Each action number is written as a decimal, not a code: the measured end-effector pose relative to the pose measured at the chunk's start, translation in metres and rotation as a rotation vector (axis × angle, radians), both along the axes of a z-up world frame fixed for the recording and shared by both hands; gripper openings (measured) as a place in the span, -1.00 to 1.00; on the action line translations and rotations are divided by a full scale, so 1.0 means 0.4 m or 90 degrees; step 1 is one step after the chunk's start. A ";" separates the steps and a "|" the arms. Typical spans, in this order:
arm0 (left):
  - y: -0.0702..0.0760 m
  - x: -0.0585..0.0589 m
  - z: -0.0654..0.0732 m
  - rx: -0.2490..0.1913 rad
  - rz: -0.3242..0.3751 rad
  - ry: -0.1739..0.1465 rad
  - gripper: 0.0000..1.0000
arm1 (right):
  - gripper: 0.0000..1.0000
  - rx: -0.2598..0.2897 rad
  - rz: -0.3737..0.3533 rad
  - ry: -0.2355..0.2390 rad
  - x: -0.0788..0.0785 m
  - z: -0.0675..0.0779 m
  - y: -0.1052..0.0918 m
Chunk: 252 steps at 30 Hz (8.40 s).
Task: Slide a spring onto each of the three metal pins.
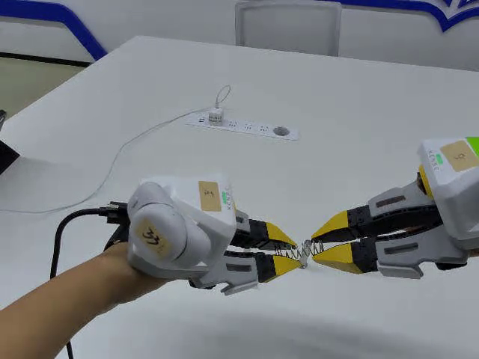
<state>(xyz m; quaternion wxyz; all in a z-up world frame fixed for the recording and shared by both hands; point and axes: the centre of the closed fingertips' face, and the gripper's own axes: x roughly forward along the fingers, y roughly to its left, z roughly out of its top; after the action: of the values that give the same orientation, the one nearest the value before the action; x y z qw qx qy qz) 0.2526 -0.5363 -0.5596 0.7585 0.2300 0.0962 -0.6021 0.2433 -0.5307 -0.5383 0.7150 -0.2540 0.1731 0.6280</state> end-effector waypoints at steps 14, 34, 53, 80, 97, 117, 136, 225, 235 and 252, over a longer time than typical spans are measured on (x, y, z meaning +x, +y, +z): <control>-0.014 -0.004 0.015 -0.020 0.013 0.019 -0.80 | -0.77 0.104 -0.023 0.050 -0.005 0.059 0.029; -0.007 0.000 0.025 -0.063 0.052 0.045 -0.75 | -0.80 0.133 -0.074 0.071 0.005 0.073 0.063; 0.091 0.067 0.013 -0.113 0.198 0.070 0.25 | -0.79 0.130 -0.152 0.043 0.094 0.084 0.022; 0.266 0.073 -0.082 -0.154 0.343 0.117 0.95 | -0.79 0.007 -0.315 0.046 0.234 -0.063 -0.077; 0.292 0.067 -0.122 -0.173 0.390 0.146 1.00 | -0.79 -0.018 -0.329 0.090 0.244 -0.134 -0.072; 0.278 0.056 -0.139 -0.160 0.384 0.167 1.00 | -0.79 -0.078 -0.321 0.098 0.237 -0.232 -0.056; 0.280 0.054 -0.157 -0.155 0.387 0.190 1.00 | -0.77 -0.123 -0.318 0.084 0.236 -0.301 -0.069; 0.139 0.017 -0.037 -0.090 0.175 0.104 -0.02 | -0.78 -0.103 -0.033 -0.058 0.037 -0.116 0.087; 0.087 -0.019 -0.007 -0.060 0.098 0.052 -0.57 | -0.78 -0.109 0.021 -0.094 -0.003 -0.082 0.081; 0.083 -0.031 -0.009 0.005 0.050 -0.015 -0.79 | -0.78 -0.111 0.049 -0.117 -0.014 -0.067 0.086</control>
<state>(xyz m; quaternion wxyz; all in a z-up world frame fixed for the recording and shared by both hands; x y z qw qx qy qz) 0.2400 -0.5033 -0.5632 0.7816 0.2361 0.0987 -0.5689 0.2377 -0.4961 -0.5652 0.6784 -0.3783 0.1510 0.6114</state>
